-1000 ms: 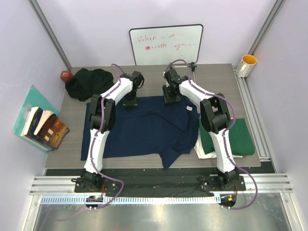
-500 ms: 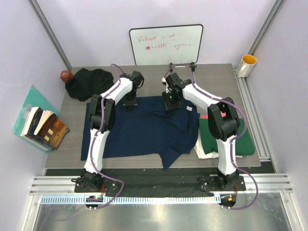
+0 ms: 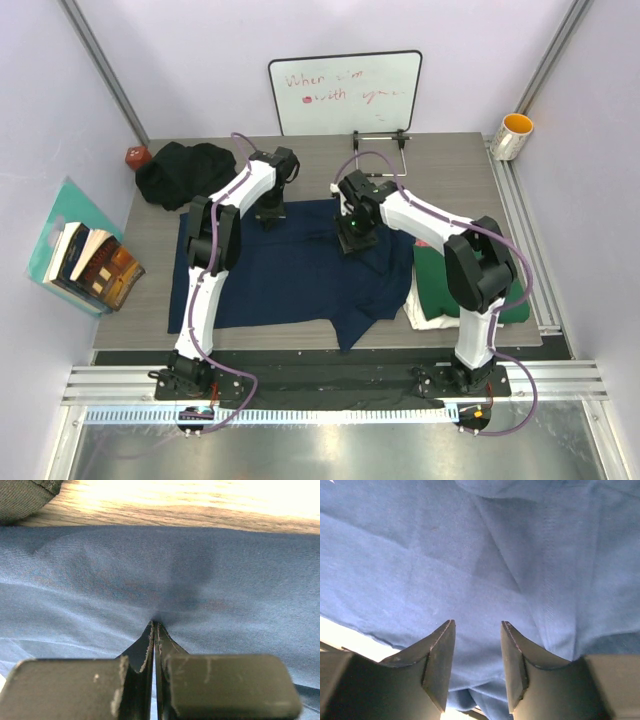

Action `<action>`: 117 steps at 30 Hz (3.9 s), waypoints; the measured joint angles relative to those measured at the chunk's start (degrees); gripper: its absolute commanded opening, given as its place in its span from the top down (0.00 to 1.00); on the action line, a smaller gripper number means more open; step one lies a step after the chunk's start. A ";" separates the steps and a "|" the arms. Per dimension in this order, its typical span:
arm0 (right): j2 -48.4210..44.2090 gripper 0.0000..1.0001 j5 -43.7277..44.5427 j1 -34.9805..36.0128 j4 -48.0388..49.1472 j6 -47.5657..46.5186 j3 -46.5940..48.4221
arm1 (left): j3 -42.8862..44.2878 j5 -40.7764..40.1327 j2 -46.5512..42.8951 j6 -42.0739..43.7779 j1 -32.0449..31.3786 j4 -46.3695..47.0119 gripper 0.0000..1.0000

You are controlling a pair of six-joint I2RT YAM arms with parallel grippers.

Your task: Fold and stack the t-shirts

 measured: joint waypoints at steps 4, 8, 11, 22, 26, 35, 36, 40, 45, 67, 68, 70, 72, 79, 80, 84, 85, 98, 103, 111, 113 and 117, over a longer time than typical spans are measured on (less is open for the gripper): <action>-3.15 0.45 2.86 -0.02 0.42 -0.46 0.48 | -0.83 -0.02 -0.46 0.00 0.00 0.66 1.00; -2.67 0.39 5.44 -0.61 1.55 -2.43 3.15 | -1.92 -0.02 -1.09 0.04 0.00 1.60 1.00; 0.22 0.38 5.99 -1.33 3.06 -3.72 5.46 | -2.89 -0.09 -1.66 0.20 0.00 2.40 1.00; 12.04 0.39 6.34 -4.13 8.28 -5.44 10.03 | -4.24 -0.26 -2.40 1.36 -0.04 3.39 1.00; 13.79 0.42 6.16 -4.68 9.05 -5.57 11.91 | -4.24 -0.26 -2.40 1.44 -0.04 3.39 1.00; 13.86 0.76 4.72 -4.85 9.84 -6.12 12.22 | -4.24 -0.22 -2.40 1.51 -0.04 3.39 1.00; 13.86 0.79 4.48 -4.85 9.99 -6.10 12.20 | -4.24 -0.20 -2.40 1.51 -0.04 3.39 1.00; 13.86 0.99 3.69 -4.85 10.38 -6.12 12.20 | -4.22 -0.20 -2.40 1.51 -0.04 3.39 1.00; 13.70 0.99 3.04 -4.85 10.82 -5.90 11.47 | -3.98 -0.15 -2.29 1.51 -0.04 3.19 1.00; 2.47 0.67 -1.84 4.35 5.70 -1.18 1.81 | -2.56 0.28 -1.40 1.40 -0.04 1.95 1.00; 2.49 0.66 -2.05 4.74 5.62 -0.70 1.81 | -2.71 0.28 -1.46 1.38 -0.04 2.10 1.00; 2.73 0.64 -2.56 5.27 5.42 0.31 1.81 | -2.91 0.26 -1.62 1.38 -0.04 2.27 1.00; 3.15 0.56 -2.75 5.75 5.11 1.14 1.81 | -2.99 0.26 -1.68 1.38 -0.04 2.36 1.00; 3.78 0.54 -2.54 6.51 3.08 2.64 1.79 | -2.99 0.26 -1.68 1.38 -0.04 2.36 1.00; 3.74 0.54 -2.23 6.51 2.97 2.67 1.79 | -2.99 0.26 -1.68 1.38 -0.04 2.36 1.00; 2.78 0.57 -0.90 6.34 2.40 2.67 2.03 | -2.99 0.26 -1.70 1.38 -0.04 2.36 1.00; 2.34 0.60 -0.44 6.14 2.10 2.67 2.51 | -3.06 0.26 -1.75 1.36 -0.04 2.40 1.00; 2.27 0.99 4.90 -6.86 5.57 1.88 11.13 | -5.27 0.26 -3.08 1.38 -0.04 4.15 1.00; 9.05 0.99 5.92 -8.02 6.05 1.55 11.80 | -5.27 0.28 -3.08 1.40 -0.04 4.13 1.00; 10.95 0.99 9.44 -6.78 5.33 2.47 6.49 | -5.35 0.26 -3.13 1.40 -0.04 4.20 1.00; 10.51 0.99 10.99 -6.75 5.11 3.52 5.70 | -5.55 0.24 -3.23 1.40 -0.04 4.24 1.00; 9.18 0.93 12.63 -6.86 4.76 5.55 3.61 | -5.97 0.24 -3.43 1.40 -0.04 4.24 1.00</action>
